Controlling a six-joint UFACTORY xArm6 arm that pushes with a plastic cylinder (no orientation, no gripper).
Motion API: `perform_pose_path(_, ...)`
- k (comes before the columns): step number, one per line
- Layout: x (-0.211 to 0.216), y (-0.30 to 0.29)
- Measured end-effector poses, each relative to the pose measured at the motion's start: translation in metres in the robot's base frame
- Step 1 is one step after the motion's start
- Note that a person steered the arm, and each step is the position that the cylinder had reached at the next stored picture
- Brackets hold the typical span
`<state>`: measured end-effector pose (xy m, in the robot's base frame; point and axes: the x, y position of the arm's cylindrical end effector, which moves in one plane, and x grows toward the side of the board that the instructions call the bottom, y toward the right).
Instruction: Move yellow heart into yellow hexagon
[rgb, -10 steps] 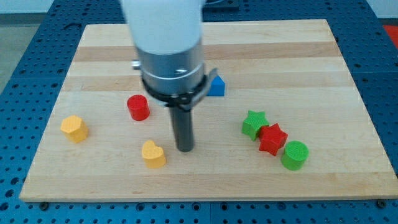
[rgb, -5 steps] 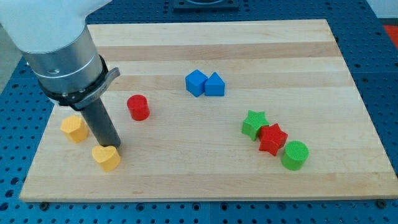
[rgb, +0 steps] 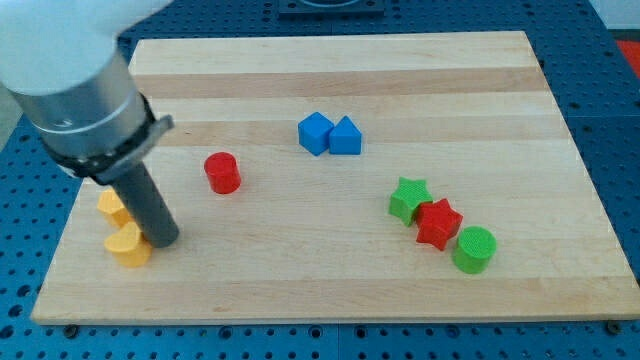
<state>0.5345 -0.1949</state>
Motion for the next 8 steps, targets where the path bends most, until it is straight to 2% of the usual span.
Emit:
perform_pose_path(1, 0.000, 0.005)
perform_pose_path(2, 0.022, 0.025)
perform_pose_path(3, 0.056, 0.021)
perform_pose_path(4, 0.067, -0.017)
perform_pose_path(6, 0.019, -0.029)
perform_pose_path(7, 0.029, -0.022)
perform_pose_path(8, 0.042, 0.025)
